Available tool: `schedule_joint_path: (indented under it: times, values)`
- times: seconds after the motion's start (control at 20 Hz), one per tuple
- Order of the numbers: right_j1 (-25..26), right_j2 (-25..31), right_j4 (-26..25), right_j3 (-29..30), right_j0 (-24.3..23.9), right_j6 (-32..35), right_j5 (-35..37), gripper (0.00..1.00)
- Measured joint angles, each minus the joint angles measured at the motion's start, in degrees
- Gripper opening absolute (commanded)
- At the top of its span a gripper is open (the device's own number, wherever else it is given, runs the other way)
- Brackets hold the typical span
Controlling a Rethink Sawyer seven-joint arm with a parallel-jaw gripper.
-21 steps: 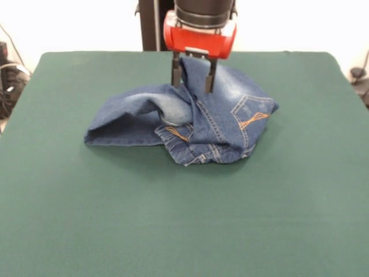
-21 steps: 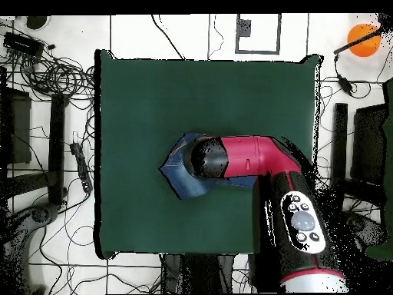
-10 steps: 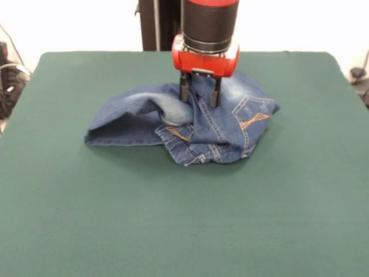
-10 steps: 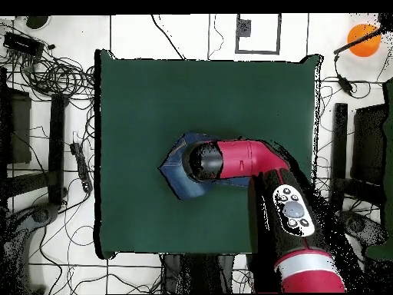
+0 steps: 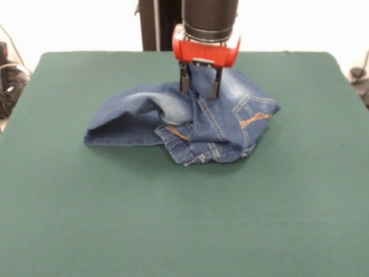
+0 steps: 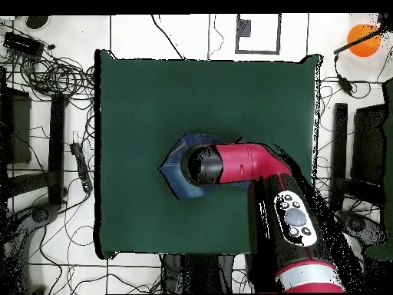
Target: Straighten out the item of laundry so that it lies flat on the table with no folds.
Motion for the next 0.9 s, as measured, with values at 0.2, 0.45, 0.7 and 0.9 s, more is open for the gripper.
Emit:
schedule_joint_path:
  times: [0.2, 0.45, 0.7, 0.9]
  values:
    - [-1.0, 0.0, 0.0, 0.4, 0.0, 0.0, 0.0, 1.00]
    - [-1.3, 0.0, -0.1, 0.4, 0.0, 0.0, -0.5, 1.00]
    - [-0.6, 0.0, -0.2, 0.4, 0.1, 0.0, -3.6, 1.00]
    - [0.5, 0.0, -0.2, 0.4, 0.4, 0.0, -5.4, 1.00]
